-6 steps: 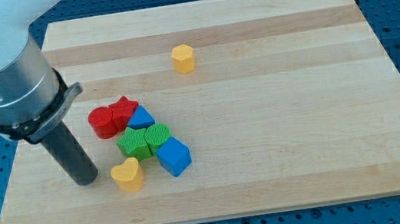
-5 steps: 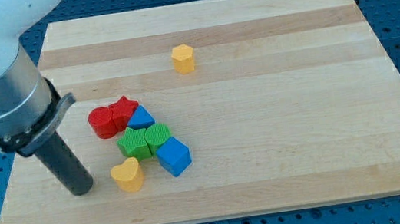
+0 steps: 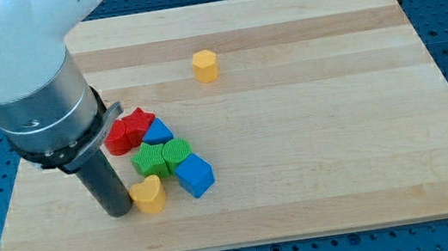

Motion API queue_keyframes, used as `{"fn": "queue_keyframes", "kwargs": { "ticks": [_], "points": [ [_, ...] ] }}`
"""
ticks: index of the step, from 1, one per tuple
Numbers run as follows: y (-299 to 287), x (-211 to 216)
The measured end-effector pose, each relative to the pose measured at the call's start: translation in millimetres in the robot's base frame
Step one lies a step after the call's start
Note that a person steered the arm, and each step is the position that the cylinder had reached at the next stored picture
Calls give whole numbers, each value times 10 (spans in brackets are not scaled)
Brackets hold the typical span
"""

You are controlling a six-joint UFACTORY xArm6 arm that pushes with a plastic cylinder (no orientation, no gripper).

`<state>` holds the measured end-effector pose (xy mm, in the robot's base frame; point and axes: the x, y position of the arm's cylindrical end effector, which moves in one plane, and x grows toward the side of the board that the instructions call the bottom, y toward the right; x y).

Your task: Slide the yellow heart into the green blocks

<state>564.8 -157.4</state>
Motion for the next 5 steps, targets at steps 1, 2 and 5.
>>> {"fn": "queue_keyframes", "kwargs": {
  "ticks": [1,2,5],
  "points": [
    [-79,193],
    [-65,337],
    [223,179]
  ]
}}
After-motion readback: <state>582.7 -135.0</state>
